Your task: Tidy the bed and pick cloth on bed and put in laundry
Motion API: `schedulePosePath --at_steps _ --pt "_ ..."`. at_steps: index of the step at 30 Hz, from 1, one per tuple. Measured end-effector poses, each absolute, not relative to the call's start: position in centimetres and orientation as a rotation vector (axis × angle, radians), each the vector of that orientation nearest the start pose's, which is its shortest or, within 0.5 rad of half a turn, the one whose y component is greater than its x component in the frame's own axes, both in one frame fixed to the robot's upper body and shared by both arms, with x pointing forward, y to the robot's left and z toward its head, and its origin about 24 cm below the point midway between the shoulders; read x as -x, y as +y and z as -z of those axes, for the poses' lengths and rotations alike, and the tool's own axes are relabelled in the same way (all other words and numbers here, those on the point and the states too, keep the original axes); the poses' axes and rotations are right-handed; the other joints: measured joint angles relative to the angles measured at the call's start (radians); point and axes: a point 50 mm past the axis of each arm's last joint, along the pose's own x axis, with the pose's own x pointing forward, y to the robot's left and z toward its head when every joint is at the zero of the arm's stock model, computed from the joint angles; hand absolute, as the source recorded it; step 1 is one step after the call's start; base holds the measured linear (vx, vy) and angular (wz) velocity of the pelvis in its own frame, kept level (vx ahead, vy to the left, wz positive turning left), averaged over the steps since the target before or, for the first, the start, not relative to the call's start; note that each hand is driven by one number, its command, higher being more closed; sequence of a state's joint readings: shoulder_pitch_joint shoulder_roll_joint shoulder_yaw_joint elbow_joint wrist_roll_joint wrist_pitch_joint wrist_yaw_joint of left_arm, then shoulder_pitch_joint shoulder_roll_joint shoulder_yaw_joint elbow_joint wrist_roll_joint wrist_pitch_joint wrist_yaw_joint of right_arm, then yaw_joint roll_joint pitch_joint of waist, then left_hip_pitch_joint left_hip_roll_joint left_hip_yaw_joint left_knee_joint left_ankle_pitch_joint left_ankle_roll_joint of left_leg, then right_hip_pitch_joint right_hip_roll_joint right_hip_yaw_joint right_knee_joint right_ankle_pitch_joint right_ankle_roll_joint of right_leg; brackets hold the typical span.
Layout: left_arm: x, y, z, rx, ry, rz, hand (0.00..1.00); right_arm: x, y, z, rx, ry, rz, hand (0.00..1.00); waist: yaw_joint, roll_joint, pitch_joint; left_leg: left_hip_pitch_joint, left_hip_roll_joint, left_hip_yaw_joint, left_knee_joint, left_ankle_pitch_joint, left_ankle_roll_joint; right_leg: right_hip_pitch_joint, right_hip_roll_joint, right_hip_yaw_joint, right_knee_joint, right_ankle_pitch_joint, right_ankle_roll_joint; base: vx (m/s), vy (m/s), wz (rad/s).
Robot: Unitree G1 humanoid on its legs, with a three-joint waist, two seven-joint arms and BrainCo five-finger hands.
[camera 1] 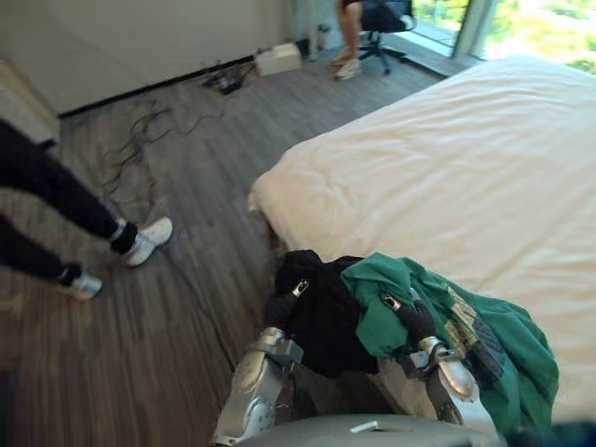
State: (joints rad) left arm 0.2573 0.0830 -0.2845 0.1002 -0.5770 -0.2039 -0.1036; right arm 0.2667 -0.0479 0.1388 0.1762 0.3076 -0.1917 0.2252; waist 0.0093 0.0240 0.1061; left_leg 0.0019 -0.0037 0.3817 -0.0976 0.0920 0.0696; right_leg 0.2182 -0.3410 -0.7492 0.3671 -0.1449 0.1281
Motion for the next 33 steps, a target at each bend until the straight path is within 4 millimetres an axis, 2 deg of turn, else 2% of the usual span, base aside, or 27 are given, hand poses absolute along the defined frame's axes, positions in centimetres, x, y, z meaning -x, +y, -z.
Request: schedulePosePath --at_steps 2,3,4,5,7,8,9,10,11,12,13,16,22,24,29,30,33 --pt "-18.6 12.3 2.1 0.509 0.198 0.151 1.0 -17.9 -13.0 3.5 -0.294 0.232 -0.208 1.0 0.008 -0.01 0.034 0.022 -0.042 -0.083 0.001 -0.002 0.01 -0.006 -0.069 -0.007 0.141 0.04 -0.01 0.02 0.151 0.89" --pt "-18.6 12.3 2.1 0.505 0.204 0.151 1.0 -17.8 -12.9 3.6 -0.293 0.239 -0.211 1.0 0.005 -0.008 0.038 0.025 -0.051 -0.109 0.0 -0.003 0.012 -0.012 -0.085 0.0 0.178 0.029 -0.021 0.08 0.141 1.08" --pt "-18.7 12.4 2.1 0.498 0.209 0.146 1.0 -17.5 -12.7 3.8 -0.293 0.251 -0.212 1.0 -0.001 0.003 0.046 0.025 -0.062 -0.16 0.0 -0.004 0.012 -0.036 -0.073 0.062 0.215 -0.019 -0.061 0.08 0.137 1.27" --pt "-18.9 12.3 2.0 0.496 0.205 0.144 1.0 -17.3 -12.3 3.9 -0.296 0.262 -0.218 1.0 -0.007 0.007 0.055 0.026 -0.07 -0.215 -0.004 -0.004 0.011 -0.07 -0.018 0.162 0.227 -0.051 -0.072 0.06 0.112 1.54" --pt "-19.3 12.1 1.9 0.491 0.2 0.159 1.0 -16.8 -12.1 4.1 -0.301 0.274 -0.22 1.0 -0.025 0.022 0.067 0.015 -0.078 -0.286 -0.005 -0.014 0.024 -0.11 0.084 0.303 0.208 -0.092 -0.063 0.05 0.017 1.52" --pt "-19.6 11.9 2.1 0.482 0.21 0.176 1.0 -16.3 -12.1 4.4 -0.306 0.294 -0.21 1.0 -0.036 0.024 0.07 0.014 -0.082 -0.287 -0.006 -0.074 -0.004 -0.131 0.168 0.402 0.151 -0.126 -0.046 0.1 0.005 1.73" --pt "-19.5 12.3 2.5 0.466 0.227 0.17 1.0 -15.7 -11.8 4.7 -0.334 0.308 -0.188 1.0 -0.048 -0.05 0.061 -0.017 -0.107 -0.201 0.113 -0.138 0.004 -0.159 0.156 0.496 0.068 -0.138 -0.035 0.17 -0.042 1.65" --pt "-19.4 12.3 2.5 0.459 0.225 0.177 1.0 -15.5 -12.0 4.3 -0.352 0.281 -0.171 1.0 -0.044 -0.058 0.062 -0.067 -0.058 -0.181 0.296 -0.189 0.047 -0.17 0.165 0.532 0.044 -0.145 -0.028 0.17 -0.077 1.07" --pt "-19.2 12.4 2.8 0.455 0.24 0.177 1.0 -15.6 -12.2 4.3 -0.359 0.276 -0.163 1.0 -0.036 -0.053 0.077 -0.071 -0.079 -0.192 0.319 -0.229 0.052 -0.173 0.159 0.558 0.032 -0.156 -0.035 0.16 -0.1 0.66" --pt "-18.5 12.0 4.0 0.461 0.304 0.171 1.0 -15.6 -12.7 4.7 -0.349 0.296 -0.151 1.0 -0.042 -0.068 0.067 -0.037 -0.093 -0.205 0.305 -0.216 0.053 -0.145 0.152 0.576 0.003 -0.158 -0.06 0.13 -0.043 0.4" --pt "-17.8 11.6 4.5 0.469 0.341 0.18 1.0 -15.6 -13.3 4.8 -0.357 0.3 -0.132 1.0 -0.032 -0.033 0.048 -0.025 -0.092 -0.217 0.268 -0.198 0.052 -0.127 0.172 0.575 -0.059 -0.127 -0.069 0.14 -0.012 0.29" --pt "-17.8 11.2 4.4 0.467 0.341 0.193 1.0 -16.7 -13.7 4.6 -0.362 0.278 -0.116 1.0 -0.021 -0.026 0.03 -0.013 -0.096 -0.227 0.181 -0.138 0.049 -0.108 0.189 0.576 -0.152 -0.076 -0.069 0.13 -0.043 0.08" --pt "-17.4 11.3 4.7 0.465 0.36 0.19 1.0 -17.3 -13.5 4.8 -0.371 0.292 -0.095 1.0 -0.02 -0.028 0.029 0.066 -0.088 -0.228 0.067 -0.079 0.018 -0.073 0.206 0.599 -0.177 -0.075 -0.071 0.0 -0.115 -0.03" --pt "-17.3 11.4 4.8 0.463 0.363 0.188 1.0 -17.2 -13.5 5.0 -0.369 0.301 -0.084 1.0 -0.023 -0.027 0.028 0.087 -0.081 -0.23 0.004 -0.038 0.008 -0.076 0.215 0.599 -0.188 -0.074 -0.072 -0.06 -0.142 0.0" --pt "-16.9 11.5 5.2 0.462 0.387 0.178 1.0 -16.9 -13.7 5.5 -0.368 0.33 -0.071 1.0 -0.036 -0.022 0.026 0.083 -0.052 -0.232 -0.007 -0.018 -0.011 -0.088 0.244 0.598 -0.189 -0.064 -0.089 -0.08 -0.104 -0.02" --pt "-16.5 12.4 6.1 0.458 0.43 0.114 1.0 -17.0 -14.4 5.5 -0.373 0.324 -0.038 1.0 -0.05 0.008 -0.001 0.068 0.002 -0.236 -0.007 -0.005 -0.047 -0.073 0.303 0.594 -0.247 -0.042 -0.124 -0.04 -0.038 -0.01" --pt "-16.5 12.4 6.1 0.458 0.431 0.114 1.0 -17.0 -14.4 5.5 -0.373 0.324 -0.038 1.0 -0.05 0.008 -0.001 0.068 0.002 -0.236 -0.007 -0.005 -0.047 -0.073 0.303 0.594 -0.247 -0.042 -0.124 0.0 0.0 0.0"
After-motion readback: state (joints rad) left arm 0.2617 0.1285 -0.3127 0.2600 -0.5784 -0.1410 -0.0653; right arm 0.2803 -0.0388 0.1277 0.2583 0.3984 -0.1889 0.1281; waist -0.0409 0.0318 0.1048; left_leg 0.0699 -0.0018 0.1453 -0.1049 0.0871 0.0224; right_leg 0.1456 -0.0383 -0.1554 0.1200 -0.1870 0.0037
